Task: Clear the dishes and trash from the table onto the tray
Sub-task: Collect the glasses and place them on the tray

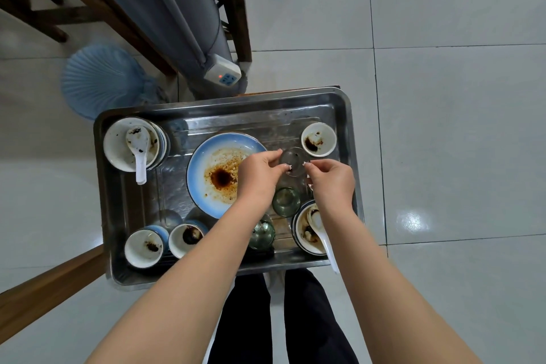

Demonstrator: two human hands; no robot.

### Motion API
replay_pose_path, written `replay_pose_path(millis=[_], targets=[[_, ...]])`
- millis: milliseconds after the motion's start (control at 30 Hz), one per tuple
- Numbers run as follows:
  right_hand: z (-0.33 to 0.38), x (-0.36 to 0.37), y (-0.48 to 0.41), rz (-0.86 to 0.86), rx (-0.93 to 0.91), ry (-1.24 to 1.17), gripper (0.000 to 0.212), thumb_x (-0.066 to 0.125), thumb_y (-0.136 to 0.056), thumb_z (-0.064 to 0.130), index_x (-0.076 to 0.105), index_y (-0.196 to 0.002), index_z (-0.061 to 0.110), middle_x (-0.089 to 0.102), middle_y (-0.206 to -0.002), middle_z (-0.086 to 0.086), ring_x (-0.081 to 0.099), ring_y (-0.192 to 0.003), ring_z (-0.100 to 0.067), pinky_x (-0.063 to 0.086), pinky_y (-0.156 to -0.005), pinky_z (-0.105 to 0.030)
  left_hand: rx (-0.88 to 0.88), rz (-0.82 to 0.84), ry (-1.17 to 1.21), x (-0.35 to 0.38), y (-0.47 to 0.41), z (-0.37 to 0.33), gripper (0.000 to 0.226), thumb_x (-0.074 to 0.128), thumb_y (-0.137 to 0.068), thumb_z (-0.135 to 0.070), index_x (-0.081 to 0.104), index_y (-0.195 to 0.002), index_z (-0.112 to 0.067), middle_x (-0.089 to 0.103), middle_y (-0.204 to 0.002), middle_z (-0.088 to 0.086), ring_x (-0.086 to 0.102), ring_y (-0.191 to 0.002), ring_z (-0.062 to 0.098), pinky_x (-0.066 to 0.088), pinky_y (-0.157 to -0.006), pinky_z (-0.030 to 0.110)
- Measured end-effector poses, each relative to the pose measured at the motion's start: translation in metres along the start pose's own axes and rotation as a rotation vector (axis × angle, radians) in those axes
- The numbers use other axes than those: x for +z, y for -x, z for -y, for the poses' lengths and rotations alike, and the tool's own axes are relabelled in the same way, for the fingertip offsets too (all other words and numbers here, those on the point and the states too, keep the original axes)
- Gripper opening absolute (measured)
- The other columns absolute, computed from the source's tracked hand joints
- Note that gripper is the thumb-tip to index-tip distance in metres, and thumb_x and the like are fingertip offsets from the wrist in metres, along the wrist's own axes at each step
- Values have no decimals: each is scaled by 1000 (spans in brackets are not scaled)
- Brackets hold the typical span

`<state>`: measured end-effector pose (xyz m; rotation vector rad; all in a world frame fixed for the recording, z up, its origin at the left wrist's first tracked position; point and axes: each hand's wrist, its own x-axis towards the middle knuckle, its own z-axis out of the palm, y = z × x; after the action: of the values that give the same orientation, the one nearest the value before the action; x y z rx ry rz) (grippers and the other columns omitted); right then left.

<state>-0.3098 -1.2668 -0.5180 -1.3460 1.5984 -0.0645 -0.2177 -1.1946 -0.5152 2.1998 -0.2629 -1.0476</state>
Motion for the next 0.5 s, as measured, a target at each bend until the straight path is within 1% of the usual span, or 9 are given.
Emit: replay_pose_path(millis=[200, 400, 500], targets=[[-1, 0, -1, -12, -6, 36, 6, 68, -87, 21, 70, -85, 16, 66, -77, 4, 66, -80, -17, 55, -78, -36, 7, -10, -121, 1, -5, -4, 38, 71, -84, -14, 65, -121, -8, 67, -118, 7, 61, -109, 19, 40, -89, 18], [-1, -1, -4, 11, 17, 34, 10, 70, -85, 23, 67, -78, 18, 67, -78, 2, 66, -80, -19, 55, -79, -39, 1, 13, -199, -1, -11, -7, 34, 73, -84, -17, 68, -116, -9, 70, -111, 7, 63, -101, 19, 45, -83, 21], [-1, -5, -1, 0, -7, 45, 14, 71, -85, 28, 68, -81, 15, 67, -77, 2, 65, -79, -17, 53, -76, -33, -6, -37, -204, -3, -7, -9, 28, 72, -85, -20, 68, -110, -8, 69, -104, 5, 63, -94, 17, 44, -78, 21]])
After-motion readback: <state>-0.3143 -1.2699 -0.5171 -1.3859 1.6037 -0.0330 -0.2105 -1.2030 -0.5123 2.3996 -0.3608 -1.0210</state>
